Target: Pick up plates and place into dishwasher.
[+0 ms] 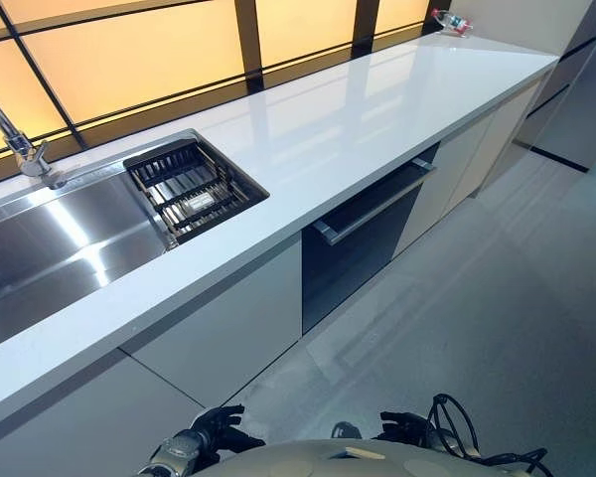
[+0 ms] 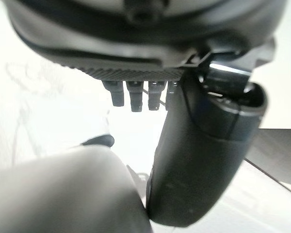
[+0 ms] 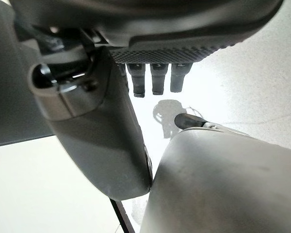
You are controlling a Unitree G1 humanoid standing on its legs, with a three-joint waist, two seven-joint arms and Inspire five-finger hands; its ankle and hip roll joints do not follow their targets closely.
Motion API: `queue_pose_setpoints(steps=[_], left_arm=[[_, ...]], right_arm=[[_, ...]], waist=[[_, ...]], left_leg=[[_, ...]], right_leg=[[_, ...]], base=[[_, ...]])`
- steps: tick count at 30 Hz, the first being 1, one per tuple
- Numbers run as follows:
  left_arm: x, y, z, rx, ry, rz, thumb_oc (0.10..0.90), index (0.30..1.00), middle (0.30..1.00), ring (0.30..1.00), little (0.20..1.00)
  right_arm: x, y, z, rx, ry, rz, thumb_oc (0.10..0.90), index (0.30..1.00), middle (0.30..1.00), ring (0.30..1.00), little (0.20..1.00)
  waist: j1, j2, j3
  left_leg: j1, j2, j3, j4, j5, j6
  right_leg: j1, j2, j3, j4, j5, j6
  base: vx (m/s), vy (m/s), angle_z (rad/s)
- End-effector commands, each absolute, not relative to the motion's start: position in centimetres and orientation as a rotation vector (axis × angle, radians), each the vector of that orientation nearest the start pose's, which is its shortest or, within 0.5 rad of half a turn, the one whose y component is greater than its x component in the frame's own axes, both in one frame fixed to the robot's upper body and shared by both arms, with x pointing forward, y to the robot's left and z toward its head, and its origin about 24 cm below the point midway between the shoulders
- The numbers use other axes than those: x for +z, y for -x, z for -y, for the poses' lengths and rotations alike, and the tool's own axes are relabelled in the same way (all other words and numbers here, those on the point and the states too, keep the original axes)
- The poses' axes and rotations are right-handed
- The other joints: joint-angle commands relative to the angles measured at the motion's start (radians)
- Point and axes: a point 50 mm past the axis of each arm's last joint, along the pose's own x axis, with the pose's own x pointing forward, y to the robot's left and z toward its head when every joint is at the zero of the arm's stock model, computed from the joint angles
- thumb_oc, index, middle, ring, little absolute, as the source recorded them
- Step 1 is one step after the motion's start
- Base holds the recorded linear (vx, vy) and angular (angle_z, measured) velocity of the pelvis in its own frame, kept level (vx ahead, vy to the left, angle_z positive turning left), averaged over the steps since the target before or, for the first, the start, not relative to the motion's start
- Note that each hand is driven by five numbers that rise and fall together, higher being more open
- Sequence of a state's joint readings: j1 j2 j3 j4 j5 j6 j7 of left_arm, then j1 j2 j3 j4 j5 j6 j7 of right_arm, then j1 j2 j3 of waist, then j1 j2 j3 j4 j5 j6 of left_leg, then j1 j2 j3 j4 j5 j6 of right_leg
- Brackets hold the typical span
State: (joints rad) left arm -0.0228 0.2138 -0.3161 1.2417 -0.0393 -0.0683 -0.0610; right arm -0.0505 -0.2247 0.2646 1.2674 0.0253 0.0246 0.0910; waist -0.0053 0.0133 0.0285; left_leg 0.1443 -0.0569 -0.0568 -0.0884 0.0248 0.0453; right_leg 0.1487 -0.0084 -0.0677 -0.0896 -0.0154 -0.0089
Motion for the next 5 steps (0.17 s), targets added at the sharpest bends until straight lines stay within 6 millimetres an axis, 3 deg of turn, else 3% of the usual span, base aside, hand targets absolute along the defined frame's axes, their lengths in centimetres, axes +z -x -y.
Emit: queue_pose_setpoints(steps=[1, 5], left_arm=[[-16.5, -10.1, -20.4, -0.079, -0.307, -1.197, 0.800, 0.900, 0.900, 0.900, 0.900], [-16.5, -10.6, -19.4, -0.101, -0.291, -1.154, 0.800, 0.900, 0.900, 0.900, 0.900]], right_arm=[[-16.9, -9.1, 19.7, 0.291, 0.410, -1.272, 0.800, 0.900, 0.900, 0.900, 0.900], [-16.9, -9.2, 19.7, 0.139, 0.270, -1.307, 0.800, 0.900, 0.900, 0.900, 0.900]], waist=[[0.021, -0.012, 0.032], [0.032, -0.016, 0.027]], left_leg=[[-0.027, -0.015, 0.020, 0.001, -0.018, 0.002], [-0.024, -0.019, 0.013, 0.001, -0.021, 0.004]], right_leg=[[-0.040, -0.017, -0.001, 0.007, 0.071, 0.054], [-0.034, -0.017, -0.013, 0.007, 0.068, 0.051]], base=[[0.01, -0.003, 0.05], [0.02, -0.009, 0.10]])
